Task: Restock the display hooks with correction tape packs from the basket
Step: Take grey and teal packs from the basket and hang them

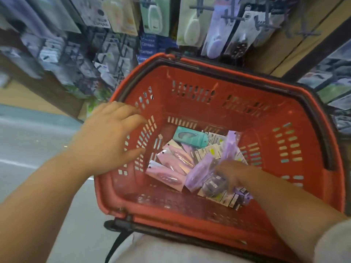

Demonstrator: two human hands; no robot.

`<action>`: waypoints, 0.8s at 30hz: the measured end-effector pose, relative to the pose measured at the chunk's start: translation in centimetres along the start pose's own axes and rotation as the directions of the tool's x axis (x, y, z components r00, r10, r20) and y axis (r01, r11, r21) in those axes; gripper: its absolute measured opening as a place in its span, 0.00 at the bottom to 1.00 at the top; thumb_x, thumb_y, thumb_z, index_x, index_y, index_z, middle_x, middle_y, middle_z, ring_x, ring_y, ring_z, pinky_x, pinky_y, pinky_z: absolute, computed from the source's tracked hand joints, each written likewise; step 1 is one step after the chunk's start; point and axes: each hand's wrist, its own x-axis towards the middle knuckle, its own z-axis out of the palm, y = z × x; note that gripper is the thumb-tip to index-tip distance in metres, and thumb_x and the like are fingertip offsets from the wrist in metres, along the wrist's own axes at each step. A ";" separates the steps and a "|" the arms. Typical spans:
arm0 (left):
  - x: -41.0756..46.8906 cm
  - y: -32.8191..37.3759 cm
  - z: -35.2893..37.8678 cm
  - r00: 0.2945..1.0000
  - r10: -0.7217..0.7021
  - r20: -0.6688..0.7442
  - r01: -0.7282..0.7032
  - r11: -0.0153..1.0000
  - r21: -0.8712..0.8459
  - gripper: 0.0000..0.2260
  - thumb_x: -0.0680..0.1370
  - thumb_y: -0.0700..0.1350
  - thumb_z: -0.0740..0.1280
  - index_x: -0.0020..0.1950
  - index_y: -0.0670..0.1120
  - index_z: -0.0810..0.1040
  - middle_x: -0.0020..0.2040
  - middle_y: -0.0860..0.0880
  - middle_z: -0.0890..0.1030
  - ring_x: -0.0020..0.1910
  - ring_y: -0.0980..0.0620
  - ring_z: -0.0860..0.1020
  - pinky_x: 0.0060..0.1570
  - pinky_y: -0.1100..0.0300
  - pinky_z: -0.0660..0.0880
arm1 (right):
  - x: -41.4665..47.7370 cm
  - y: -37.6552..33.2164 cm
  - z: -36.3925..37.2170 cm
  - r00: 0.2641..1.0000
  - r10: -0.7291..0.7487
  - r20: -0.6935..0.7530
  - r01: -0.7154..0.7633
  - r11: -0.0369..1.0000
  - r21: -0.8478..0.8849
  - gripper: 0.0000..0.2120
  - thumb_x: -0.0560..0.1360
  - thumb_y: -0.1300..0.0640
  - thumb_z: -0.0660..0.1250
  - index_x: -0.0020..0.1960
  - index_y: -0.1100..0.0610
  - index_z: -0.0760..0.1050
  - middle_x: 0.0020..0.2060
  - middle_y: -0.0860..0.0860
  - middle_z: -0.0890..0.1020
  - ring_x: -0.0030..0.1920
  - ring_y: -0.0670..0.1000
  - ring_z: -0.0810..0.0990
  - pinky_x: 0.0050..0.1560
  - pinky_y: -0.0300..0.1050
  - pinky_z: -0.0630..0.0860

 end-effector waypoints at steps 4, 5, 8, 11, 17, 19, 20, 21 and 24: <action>-0.1 0.0 0.0 1.000 -0.011 0.011 0.011 1.000 0.013 0.29 0.68 0.64 0.69 0.62 0.48 0.82 0.61 0.46 0.82 0.60 0.39 0.79 0.58 0.44 0.72 | -0.7 -0.7 -1.9 0.991 -0.070 -0.115 0.068 0.997 -0.021 0.26 0.61 0.46 0.78 0.57 0.42 0.76 0.52 0.44 0.82 0.48 0.51 0.81 0.49 0.48 0.82; -0.1 0.0 0.0 1.000 -0.014 0.009 0.014 1.000 0.012 0.29 0.68 0.64 0.68 0.62 0.48 0.82 0.61 0.46 0.82 0.60 0.39 0.79 0.59 0.44 0.71 | -1.1 -0.9 -2.9 0.987 -0.091 -0.129 0.094 0.995 0.017 0.20 0.65 0.42 0.77 0.55 0.45 0.79 0.49 0.45 0.83 0.47 0.52 0.81 0.48 0.46 0.80; 0.0 0.1 0.0 1.000 -0.016 -0.011 0.016 1.000 0.002 0.28 0.69 0.64 0.68 0.62 0.48 0.82 0.60 0.46 0.82 0.60 0.39 0.79 0.59 0.45 0.71 | -2.2 -1.2 -6.2 0.974 -0.150 -0.171 0.171 0.978 0.120 0.10 0.73 0.45 0.74 0.44 0.51 0.79 0.40 0.48 0.81 0.39 0.52 0.79 0.38 0.45 0.78; 0.0 0.1 0.1 1.000 -0.009 -0.029 0.009 1.000 -0.003 0.27 0.70 0.64 0.69 0.61 0.47 0.83 0.60 0.45 0.83 0.59 0.38 0.80 0.59 0.44 0.71 | -2.7 -1.0 -9.5 0.964 -0.151 -0.219 0.207 0.943 0.262 0.09 0.76 0.53 0.75 0.53 0.55 0.79 0.43 0.48 0.79 0.38 0.48 0.77 0.27 0.33 0.72; 0.0 -0.1 0.4 0.999 0.001 -0.046 -0.002 1.000 -0.014 0.27 0.71 0.64 0.70 0.60 0.45 0.84 0.60 0.44 0.83 0.59 0.37 0.80 0.60 0.40 0.73 | -0.5 0.0 -13.4 0.906 -0.010 -0.424 0.313 0.690 0.653 0.14 0.73 0.49 0.78 0.54 0.53 0.80 0.43 0.50 0.83 0.39 0.50 0.81 0.36 0.42 0.78; 0.0 -0.1 0.5 0.998 -0.004 -0.055 0.003 1.000 -0.013 0.27 0.71 0.64 0.69 0.60 0.45 0.84 0.60 0.44 0.83 0.59 0.37 0.80 0.59 0.41 0.73 | 1.1 -1.0 -12.6 0.888 0.046 -0.458 0.321 0.650 0.689 0.16 0.76 0.53 0.76 0.60 0.54 0.78 0.48 0.51 0.83 0.42 0.54 0.83 0.37 0.42 0.80; 0.0 -0.1 0.5 0.998 -0.009 -0.058 0.008 1.000 -0.013 0.27 0.71 0.64 0.68 0.60 0.45 0.84 0.60 0.44 0.83 0.60 0.37 0.79 0.59 0.41 0.72 | 2.0 -1.6 -11.8 0.892 0.051 -0.450 0.293 0.692 0.660 0.22 0.77 0.53 0.75 0.68 0.53 0.74 0.55 0.53 0.83 0.48 0.57 0.83 0.42 0.45 0.80; 0.0 0.0 0.4 0.998 -0.013 -0.060 0.012 1.000 -0.013 0.27 0.71 0.64 0.68 0.60 0.45 0.84 0.60 0.44 0.83 0.60 0.37 0.79 0.60 0.42 0.71 | 3.1 -2.1 -10.9 0.904 0.052 -0.425 0.247 0.747 0.617 0.30 0.76 0.52 0.75 0.75 0.54 0.68 0.63 0.56 0.80 0.55 0.58 0.82 0.48 0.46 0.79; 0.0 0.1 0.3 0.999 -0.019 -0.049 0.019 1.000 -0.003 0.27 0.72 0.64 0.67 0.60 0.45 0.84 0.61 0.44 0.83 0.60 0.37 0.79 0.60 0.43 0.69 | 4.8 -3.2 -8.7 0.930 0.117 -0.349 0.134 0.775 0.618 0.49 0.71 0.47 0.79 0.82 0.55 0.55 0.72 0.56 0.74 0.66 0.58 0.77 0.59 0.47 0.76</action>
